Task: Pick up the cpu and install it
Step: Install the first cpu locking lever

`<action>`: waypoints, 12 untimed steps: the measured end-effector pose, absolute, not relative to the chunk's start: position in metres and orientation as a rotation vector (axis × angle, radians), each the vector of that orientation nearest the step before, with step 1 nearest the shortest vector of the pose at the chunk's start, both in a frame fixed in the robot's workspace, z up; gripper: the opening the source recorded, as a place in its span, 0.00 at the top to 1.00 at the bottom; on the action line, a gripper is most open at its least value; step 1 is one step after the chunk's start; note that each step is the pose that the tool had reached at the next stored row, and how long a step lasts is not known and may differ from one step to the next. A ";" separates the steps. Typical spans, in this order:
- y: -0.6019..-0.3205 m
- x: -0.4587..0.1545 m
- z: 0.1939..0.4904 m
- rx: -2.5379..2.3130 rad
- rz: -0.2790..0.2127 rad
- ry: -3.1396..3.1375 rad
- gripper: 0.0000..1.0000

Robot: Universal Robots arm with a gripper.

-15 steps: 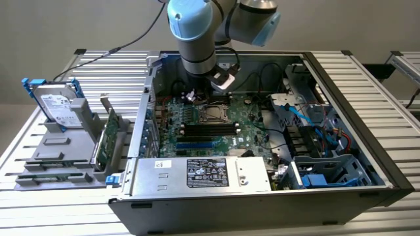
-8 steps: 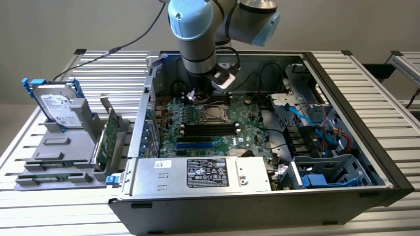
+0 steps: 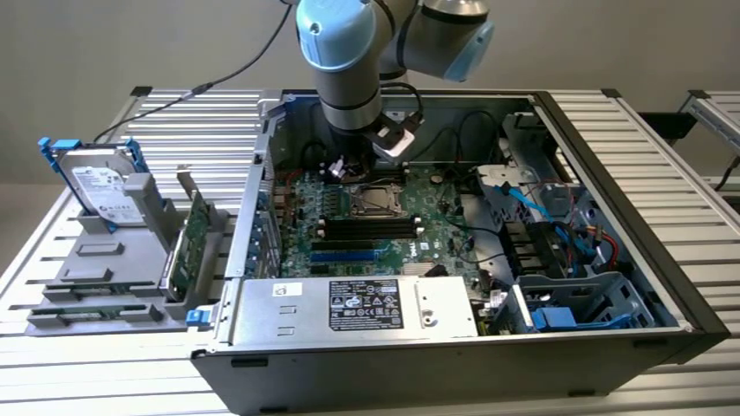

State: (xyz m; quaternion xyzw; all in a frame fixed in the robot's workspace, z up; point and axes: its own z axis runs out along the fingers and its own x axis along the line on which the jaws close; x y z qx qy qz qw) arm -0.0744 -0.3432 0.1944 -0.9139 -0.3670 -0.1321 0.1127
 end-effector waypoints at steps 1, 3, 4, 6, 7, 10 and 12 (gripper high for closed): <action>-0.343 -0.074 0.194 -2.682 -0.388 -1.077 0.89; -0.343 -0.074 0.194 -2.682 -0.388 -1.077 0.89; -0.344 -0.074 0.194 -2.682 -0.388 -1.077 0.89; -0.344 -0.074 0.195 -2.682 -0.388 -1.077 0.89; -0.344 -0.073 0.194 -2.682 -0.388 -1.076 0.89; -0.344 -0.072 0.194 -2.682 -0.387 -1.076 0.89; -0.345 -0.072 0.194 -2.682 -0.387 -1.076 0.89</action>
